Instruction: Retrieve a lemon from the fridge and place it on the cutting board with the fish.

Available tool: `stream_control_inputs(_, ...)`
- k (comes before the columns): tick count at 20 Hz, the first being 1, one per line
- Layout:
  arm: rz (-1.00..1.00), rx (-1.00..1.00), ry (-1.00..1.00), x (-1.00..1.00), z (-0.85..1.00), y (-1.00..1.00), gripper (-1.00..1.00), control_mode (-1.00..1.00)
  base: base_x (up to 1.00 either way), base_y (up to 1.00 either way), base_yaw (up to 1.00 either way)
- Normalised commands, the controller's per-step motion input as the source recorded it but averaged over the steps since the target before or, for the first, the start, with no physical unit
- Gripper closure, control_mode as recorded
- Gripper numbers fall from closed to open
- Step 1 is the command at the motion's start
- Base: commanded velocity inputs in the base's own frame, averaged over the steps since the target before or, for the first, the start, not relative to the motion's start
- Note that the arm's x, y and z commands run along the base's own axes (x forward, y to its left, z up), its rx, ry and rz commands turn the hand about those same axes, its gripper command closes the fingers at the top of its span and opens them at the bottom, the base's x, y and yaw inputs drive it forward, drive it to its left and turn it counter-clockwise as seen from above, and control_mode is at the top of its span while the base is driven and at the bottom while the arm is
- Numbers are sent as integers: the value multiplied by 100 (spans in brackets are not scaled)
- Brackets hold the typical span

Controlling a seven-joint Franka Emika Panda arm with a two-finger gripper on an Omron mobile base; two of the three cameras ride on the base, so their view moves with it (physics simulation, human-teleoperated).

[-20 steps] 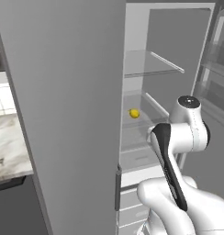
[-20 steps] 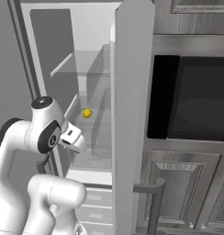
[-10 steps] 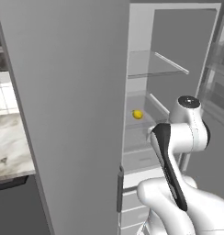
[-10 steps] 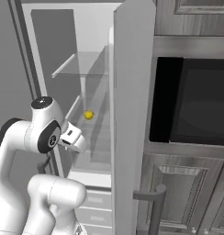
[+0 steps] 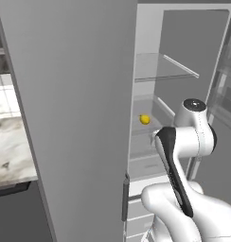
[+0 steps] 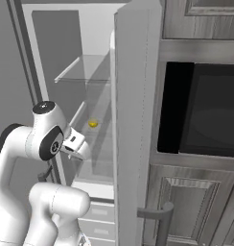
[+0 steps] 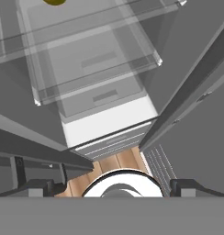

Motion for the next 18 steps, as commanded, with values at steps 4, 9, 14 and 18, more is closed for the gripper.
stream_control_inputs(4,0,0,0,0,0,0,-100,100,19,-35,8)
stream_control_inputs(9,0,0,0,0,0,0,-100,100,13,-23,7)
stream_control_inputs(14,0,0,0,0,0,0,-100,100,20,-12,5)
stream_control_inputs(18,0,0,0,0,0,0,-100,100,36,-19,4)
